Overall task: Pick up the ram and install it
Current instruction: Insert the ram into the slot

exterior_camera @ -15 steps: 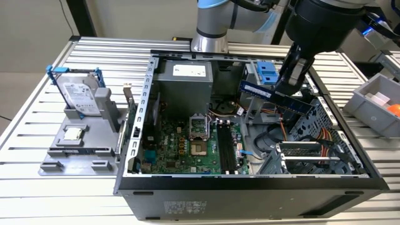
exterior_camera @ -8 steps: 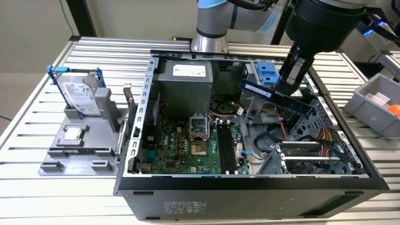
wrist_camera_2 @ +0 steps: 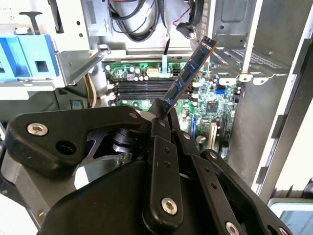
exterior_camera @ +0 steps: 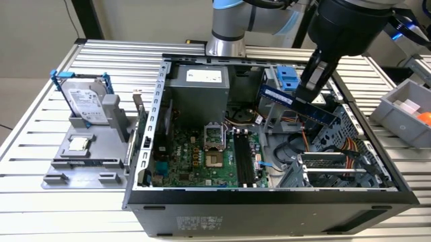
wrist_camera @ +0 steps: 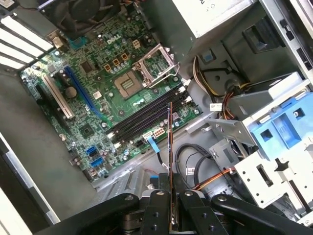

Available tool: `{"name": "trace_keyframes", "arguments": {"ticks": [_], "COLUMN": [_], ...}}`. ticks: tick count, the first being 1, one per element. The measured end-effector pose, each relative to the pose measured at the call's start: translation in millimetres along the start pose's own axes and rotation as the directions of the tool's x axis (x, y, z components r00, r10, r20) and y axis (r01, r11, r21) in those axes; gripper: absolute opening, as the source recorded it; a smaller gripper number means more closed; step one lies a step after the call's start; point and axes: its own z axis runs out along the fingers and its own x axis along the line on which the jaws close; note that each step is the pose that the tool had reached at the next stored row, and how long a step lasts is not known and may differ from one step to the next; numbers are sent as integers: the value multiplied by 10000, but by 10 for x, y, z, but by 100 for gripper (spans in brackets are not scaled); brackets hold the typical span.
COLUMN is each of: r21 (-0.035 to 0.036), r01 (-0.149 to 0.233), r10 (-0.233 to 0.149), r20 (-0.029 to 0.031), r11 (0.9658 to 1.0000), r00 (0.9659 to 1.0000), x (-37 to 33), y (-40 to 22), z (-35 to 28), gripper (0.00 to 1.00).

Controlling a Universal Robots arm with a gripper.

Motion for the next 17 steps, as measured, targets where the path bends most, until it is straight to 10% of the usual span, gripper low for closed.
{"name": "trace_keyframes", "arguments": {"ticks": [17], "r21": [29], "r01": [-1195], "r10": [1194], "r20": [46], "r11": [9928], "r00": [9928], "x": [0], "y": [0], "z": [0], "gripper": [0]}}
